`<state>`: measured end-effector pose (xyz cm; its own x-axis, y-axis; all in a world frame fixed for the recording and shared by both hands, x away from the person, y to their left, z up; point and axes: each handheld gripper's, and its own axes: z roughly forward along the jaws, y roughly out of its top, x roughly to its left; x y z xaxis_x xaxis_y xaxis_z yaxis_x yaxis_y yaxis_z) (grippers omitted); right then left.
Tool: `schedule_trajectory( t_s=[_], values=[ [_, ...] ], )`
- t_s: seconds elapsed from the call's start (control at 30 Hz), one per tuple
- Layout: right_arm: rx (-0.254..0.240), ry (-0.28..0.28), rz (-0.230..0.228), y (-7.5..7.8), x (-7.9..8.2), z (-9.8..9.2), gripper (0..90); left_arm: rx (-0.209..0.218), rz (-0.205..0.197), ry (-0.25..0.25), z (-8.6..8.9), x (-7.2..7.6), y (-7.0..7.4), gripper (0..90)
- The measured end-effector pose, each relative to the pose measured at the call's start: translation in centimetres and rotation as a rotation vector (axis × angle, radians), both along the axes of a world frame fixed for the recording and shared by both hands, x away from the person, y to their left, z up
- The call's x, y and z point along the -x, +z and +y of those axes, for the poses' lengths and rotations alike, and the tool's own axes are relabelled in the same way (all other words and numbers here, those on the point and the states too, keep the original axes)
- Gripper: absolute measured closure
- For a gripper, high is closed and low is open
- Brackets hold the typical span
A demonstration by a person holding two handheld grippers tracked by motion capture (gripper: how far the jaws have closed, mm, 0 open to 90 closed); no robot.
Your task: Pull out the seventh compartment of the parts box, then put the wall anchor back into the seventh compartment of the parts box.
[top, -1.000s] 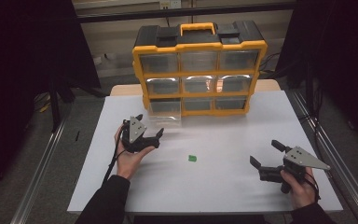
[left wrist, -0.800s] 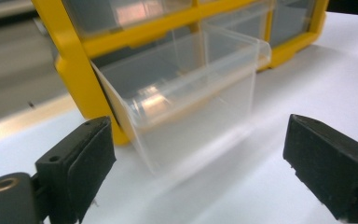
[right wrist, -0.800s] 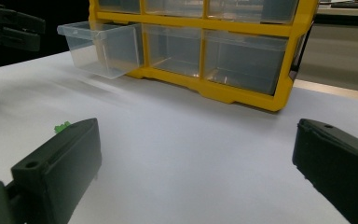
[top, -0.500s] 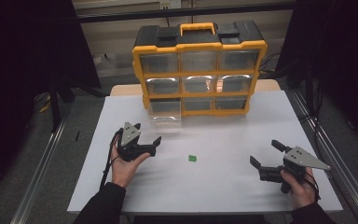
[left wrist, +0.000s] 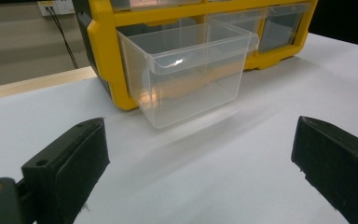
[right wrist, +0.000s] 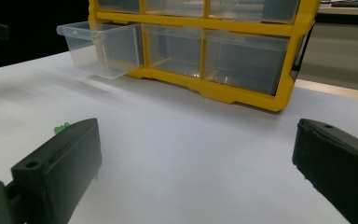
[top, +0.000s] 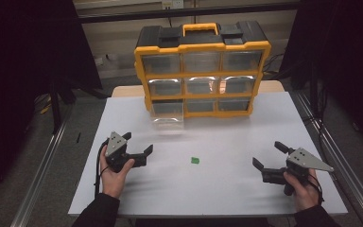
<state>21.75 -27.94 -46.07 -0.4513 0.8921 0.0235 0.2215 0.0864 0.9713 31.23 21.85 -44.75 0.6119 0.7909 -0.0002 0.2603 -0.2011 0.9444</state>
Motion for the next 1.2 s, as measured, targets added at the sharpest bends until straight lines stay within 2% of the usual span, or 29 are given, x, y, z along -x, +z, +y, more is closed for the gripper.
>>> schedule_trajectory(
  t_s=[0.03, 0.1, 0.13, 0.27, 0.37, 0.43, 0.57, 0.63, 0.67, 0.7, 0.8, 0.9, 0.93, 1.07, 1.17, 1.2],
  values=[
    [0.001, -0.004, -0.001, 0.0, 0.0, 0.0, 1.0, -0.006, 0.000, -0.002, 0.2, 0.2, 0.0, 3.5],
    [0.001, -0.004, -0.004, 0.0, 0.0, 0.0, 1.0, 0.009, -0.007, 0.004, 0.6, 0.7, -0.2, 3.4],
    [0.003, -0.001, -0.007, 0.0, 0.0, 0.0, 1.0, -0.006, -0.006, 0.007, 0.8, 0.9, -0.2, 3.4],
    [0.003, 0.004, -0.009, 0.0, 0.1, 0.0, 1.0, -0.020, -0.013, 0.013, 1.3, 2.0, -0.2, 3.5],
    [-0.001, 0.003, -0.004, 0.1, 0.1, 0.0, 1.0, -0.005, -0.024, 0.012, 1.6, 2.6, -0.2, 3.6],
    [-0.003, 0.001, -0.008, 0.1, 0.1, 0.0, 1.0, -0.017, -0.025, 0.024, 1.9, 3.1, -0.3, 3.8],
    [-0.001, 0.003, -0.009, 0.1, 0.1, 0.0, 1.0, -0.004, -0.023, 0.031, 2.2, 3.8, -0.4, 3.7],
    [-0.001, 0.005, -0.009, 0.1, 0.1, 0.0, 1.0, -0.017, -0.027, 0.029, 2.2, 3.9, -0.4, 3.7],
    [-0.003, 0.004, -0.008, 0.1, 0.2, 0.0, 1.0, -0.006, -0.021, 0.020, 2.2, 3.7, -0.5, 3.7],
    [-0.003, 0.007, -0.011, 0.1, 0.1, 0.0, 1.0, -0.012, -0.016, 0.024, 2.2, 3.7, -0.5, 3.8],
    [0.003, 0.011, -0.009, 0.1, 0.1, 0.0, 1.0, -0.023, -0.026, 0.020, 2.3, 3.6, -0.4, 3.7],
    [0.000, 0.009, -0.007, 0.1, 0.1, -0.1, 1.0, -0.005, -0.021, -0.006, 2.1, 3.4, -0.4, 3.7],
    [0.001, 0.008, -0.008, 0.1, 0.1, -0.1, 1.0, -0.016, -0.021, 0.001, 2.1, 3.4, -0.4, 3.7],
    [0.001, 0.005, -0.007, 0.1, 0.1, -0.1, 1.0, 0.001, -0.009, -0.017, 1.7, 3.1, -0.3, 3.8],
    [0.006, 0.005, -0.008, 0.1, 0.1, -0.1, 1.0, -0.018, -0.006, -0.050, 1.2, 2.7, 0.0, 4.0],
    [0.002, 0.004, -0.009, 0.1, 0.2, -0.1, 1.0, -0.006, 0.010, -0.066, 1.0, 2.6, 0.0, 4.3]
  ],
)
